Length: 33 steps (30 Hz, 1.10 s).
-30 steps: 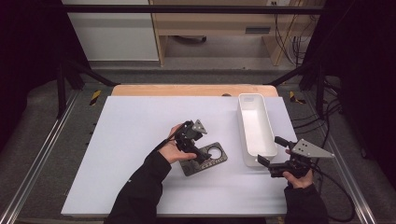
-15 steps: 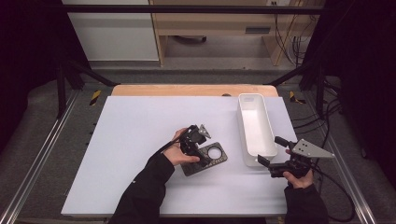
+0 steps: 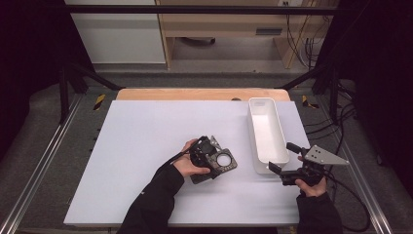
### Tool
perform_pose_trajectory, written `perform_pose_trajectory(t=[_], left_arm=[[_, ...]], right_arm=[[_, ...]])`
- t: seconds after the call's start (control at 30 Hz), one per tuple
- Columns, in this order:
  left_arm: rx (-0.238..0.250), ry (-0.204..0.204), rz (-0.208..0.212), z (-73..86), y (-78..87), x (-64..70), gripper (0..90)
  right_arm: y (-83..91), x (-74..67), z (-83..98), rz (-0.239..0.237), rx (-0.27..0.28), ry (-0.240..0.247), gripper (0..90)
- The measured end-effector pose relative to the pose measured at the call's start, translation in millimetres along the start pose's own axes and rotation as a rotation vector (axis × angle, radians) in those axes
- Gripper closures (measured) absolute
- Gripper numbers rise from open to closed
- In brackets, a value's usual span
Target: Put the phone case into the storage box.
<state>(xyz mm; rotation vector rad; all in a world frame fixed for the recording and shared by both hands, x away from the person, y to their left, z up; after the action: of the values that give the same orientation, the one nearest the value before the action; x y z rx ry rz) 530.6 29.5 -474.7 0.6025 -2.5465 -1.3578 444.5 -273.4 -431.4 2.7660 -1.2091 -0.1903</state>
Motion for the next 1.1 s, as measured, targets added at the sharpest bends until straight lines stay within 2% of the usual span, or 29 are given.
perform_pose_trajectory(t=[0.17, 0.47, 1.1], left_arm=[[-0.022, 0.005, 0.001, 3.7, -5.2, 0.3, 3.7], [-0.028, 0.009, -0.002, 4.1, -7.2, 0.0, 7.6], [-0.063, -0.007, 0.006, 2.4, -10.2, 0.8, 10.3]], right_arm=[[-0.3, -0.1, 0.1, -0.002, -0.001, 0.001, 0.4], [-0.6, -0.1, 0.3, -0.001, -0.001, 0.001, 0.4], [-0.4, -0.1, 0.1, -0.002, -0.002, -0.001, 0.4]])
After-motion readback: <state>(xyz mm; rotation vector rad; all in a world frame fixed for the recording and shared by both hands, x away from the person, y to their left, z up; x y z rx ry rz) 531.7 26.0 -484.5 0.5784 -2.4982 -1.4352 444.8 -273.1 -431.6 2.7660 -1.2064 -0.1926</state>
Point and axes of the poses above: each handheld gripper's, and its own axes: y roughly backward along the jaws, z roughly out of its underside, x roughly to its right, the point moved 2 cm from there along -y, roughly forward along the jaws, and after that the axes turned 4 degrees about x, right-handed, at the moved point
